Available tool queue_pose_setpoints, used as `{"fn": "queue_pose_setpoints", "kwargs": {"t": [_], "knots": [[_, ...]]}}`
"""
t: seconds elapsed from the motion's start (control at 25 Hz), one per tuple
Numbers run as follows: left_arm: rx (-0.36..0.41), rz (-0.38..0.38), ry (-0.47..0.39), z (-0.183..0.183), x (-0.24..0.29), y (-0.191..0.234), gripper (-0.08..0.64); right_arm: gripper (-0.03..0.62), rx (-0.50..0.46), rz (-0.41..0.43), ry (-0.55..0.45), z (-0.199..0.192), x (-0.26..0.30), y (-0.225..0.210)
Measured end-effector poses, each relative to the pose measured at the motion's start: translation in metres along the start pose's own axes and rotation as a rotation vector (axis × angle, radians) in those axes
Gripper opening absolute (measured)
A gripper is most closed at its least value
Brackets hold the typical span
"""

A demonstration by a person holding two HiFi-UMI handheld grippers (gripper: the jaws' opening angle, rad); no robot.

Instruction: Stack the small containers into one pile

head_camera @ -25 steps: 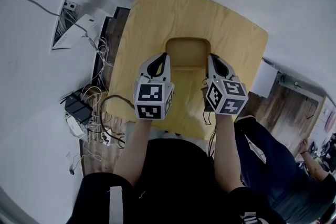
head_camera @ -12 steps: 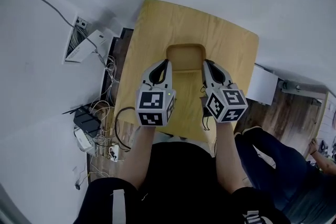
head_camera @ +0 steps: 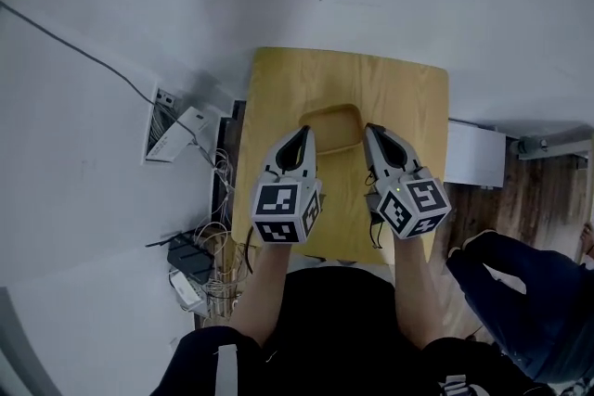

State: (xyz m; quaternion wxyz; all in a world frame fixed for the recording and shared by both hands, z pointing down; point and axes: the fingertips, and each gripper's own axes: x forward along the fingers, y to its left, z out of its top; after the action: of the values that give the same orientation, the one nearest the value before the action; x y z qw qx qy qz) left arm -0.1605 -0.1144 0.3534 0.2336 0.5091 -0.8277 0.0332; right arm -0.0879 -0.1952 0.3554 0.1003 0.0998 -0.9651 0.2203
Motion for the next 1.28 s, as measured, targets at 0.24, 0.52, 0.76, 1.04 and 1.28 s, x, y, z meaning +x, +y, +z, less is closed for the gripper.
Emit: {"fn": "queue_pose_setpoints", "kwargs": {"t": [0.24, 0.52, 0.76, 1.04, 1.28], "knots": [[0.033, -0.08, -0.069, 0.032, -0.007, -0.015, 0.002, 0.005, -0.035, -0.034, -0.114, 0.037, -0.016, 0.013], [0.065, -0.171, -0.129, 0.055, -0.032, -0.029, 0.002, 0.005, -0.213, -0.129, -0.182, 0.066, -0.033, 0.053], [0.077, -0.23, -0.214, 0.075, -0.071, -0.02, 0.002, 0.005, -0.291, -0.21, -0.235, 0.076, -0.049, 0.096], [0.078, -0.256, -0.297, 0.096, -0.104, -0.005, 0.002, 0.005, -0.34, -0.25, -0.28, 0.084, -0.059, 0.13], [0.07, -0.259, -0.309, 0.095, -0.113, 0.003, 0.002, 0.005, -0.364, -0.248, -0.276, 0.08, -0.059, 0.143]]}}
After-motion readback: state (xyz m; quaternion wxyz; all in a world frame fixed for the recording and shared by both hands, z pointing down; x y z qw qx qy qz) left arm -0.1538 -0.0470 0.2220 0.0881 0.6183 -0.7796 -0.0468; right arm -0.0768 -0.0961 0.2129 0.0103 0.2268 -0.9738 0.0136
